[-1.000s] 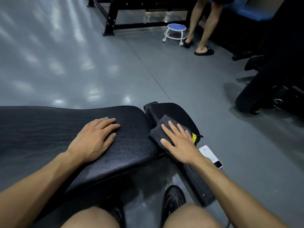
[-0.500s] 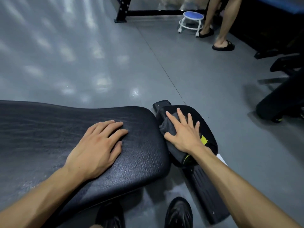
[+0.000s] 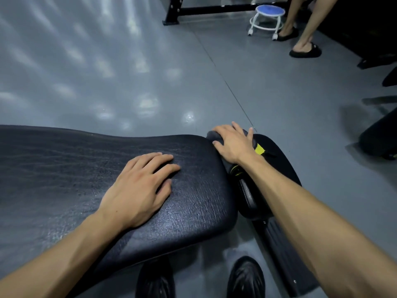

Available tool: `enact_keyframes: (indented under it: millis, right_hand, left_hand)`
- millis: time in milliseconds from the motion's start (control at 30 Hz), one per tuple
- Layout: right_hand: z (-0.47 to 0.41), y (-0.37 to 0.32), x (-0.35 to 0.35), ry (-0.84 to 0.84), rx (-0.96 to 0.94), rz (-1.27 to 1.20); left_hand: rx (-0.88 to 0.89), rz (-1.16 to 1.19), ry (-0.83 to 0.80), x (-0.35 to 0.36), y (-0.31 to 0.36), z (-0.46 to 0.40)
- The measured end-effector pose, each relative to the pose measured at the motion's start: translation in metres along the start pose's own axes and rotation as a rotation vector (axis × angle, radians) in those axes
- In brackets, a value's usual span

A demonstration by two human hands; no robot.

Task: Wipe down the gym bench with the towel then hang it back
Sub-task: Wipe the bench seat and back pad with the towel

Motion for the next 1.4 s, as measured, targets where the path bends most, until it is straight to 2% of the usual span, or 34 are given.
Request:
enact_keyframes:
  millis: [167,333,500,633,700,767,833,900,967,1067,1133,1200,1267,1400]
  right_hand:
    - [0.080,0.011,-0.017,0.166,0.021,-0.116]
    - [0.153,0.019,-0.021,0.264,0.047,-0.019]
    - [0.204,0.018,-0.028,0.422,-0.019,0.007]
    - [0.234,0.034,-0.027,0.472,-0.044,-0.154]
    - [0.242,0.058,-0.040,0.569,0.073,-0.416]
    - [0.248,0.096,-0.062,0.707,0.319,-0.666]
    - [0.252,0.126,-0.087,0.864,0.493,-0.780]
    - [0.247,0.130,-0.104,0.948,0.497,-0.812]
    - [0.231,0.109,-0.098,0.879,0.412,-0.806]
    - [0.209,0.075,-0.059,0.657,0.312,-0.512]
    - [0.204,0.076,-0.046,0.649,0.335,-0.368]
    - [0.196,0.088,-0.050,0.688,0.354,-0.347]
    - [0.179,0.109,-0.049,0.641,0.395,-0.342]
    - [0.146,0.157,-0.049,0.534,0.670,-0.323]
  left_hand:
    - [-0.006,-0.004,-0.015,-0.005,0.004,0.002]
    - [0.010,-0.010,-0.020,-0.008,0.008,0.003]
    - [0.032,-0.023,-0.022,-0.006,0.010,0.004]
    - [0.014,-0.011,-0.046,-0.005,0.010,0.002]
    - [0.025,0.004,-0.065,-0.006,0.014,-0.001]
    - [0.056,0.030,-0.073,-0.006,0.022,-0.006]
    - [0.084,0.056,-0.074,-0.005,0.032,-0.012]
    - [0.100,0.077,-0.081,-0.001,0.041,-0.019]
    - [0.115,0.074,-0.098,0.007,0.046,-0.024]
    - [0.116,0.054,-0.081,0.014,0.048,-0.026]
    - [0.113,0.042,-0.072,0.015,0.048,-0.025]
    - [0.107,0.028,-0.072,0.017,0.048,-0.023]
    - [0.109,0.005,-0.083,0.019,0.049,-0.023]
    - [0.108,-0.015,-0.097,0.022,0.049,-0.023]
Point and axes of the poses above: each hand's wrist, its own z-axis away from the middle knuckle, its own x-axis out of the palm, y = z × x, the point moved 9 cm from there along -z, towards the middle knuckle, and after that the axes turned 13 degrees about y, right-handed, at the moved point
